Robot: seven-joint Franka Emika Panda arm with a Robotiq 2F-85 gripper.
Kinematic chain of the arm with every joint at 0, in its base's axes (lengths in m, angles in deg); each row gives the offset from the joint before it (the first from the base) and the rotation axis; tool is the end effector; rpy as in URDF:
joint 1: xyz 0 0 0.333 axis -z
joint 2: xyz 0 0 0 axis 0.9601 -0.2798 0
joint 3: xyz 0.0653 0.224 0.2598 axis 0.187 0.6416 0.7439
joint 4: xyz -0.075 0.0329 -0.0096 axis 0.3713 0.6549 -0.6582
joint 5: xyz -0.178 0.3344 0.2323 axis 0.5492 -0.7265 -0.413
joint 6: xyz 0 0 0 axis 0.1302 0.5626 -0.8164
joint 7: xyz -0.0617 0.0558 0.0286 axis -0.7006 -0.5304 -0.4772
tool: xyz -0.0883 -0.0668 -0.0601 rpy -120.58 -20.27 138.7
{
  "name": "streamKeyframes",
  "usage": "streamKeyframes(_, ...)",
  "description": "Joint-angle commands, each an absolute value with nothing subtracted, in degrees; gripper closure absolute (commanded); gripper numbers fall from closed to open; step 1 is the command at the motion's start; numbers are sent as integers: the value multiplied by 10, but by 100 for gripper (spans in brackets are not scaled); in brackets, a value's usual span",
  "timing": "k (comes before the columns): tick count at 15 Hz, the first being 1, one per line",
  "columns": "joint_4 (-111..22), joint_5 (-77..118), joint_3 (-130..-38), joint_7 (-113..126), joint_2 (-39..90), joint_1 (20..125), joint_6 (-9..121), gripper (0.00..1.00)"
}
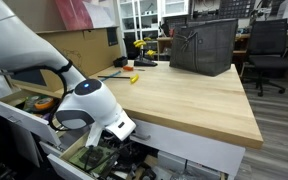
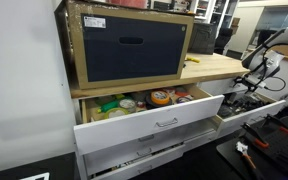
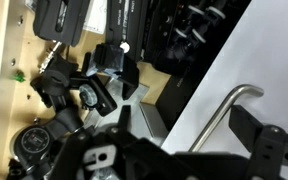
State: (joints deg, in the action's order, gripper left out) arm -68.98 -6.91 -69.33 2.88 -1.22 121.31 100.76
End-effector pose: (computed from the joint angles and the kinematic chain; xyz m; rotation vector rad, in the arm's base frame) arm 0.4960 -0.4134 0.0601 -2.5111 1.6510 -0.5476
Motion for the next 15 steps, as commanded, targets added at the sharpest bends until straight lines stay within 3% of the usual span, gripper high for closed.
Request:
streamKeyframes(1,-676,-55,-602,11,-34,1303,993,0)
streamKeyframes(4,-672,-52,-559,12,-54,1367,983,0)
streamKeyframes(8,-658,-54,-573,35,-71,1379,962,0)
streamKeyframes(15,-622,-62,-681,103,-75,1270,839,0)
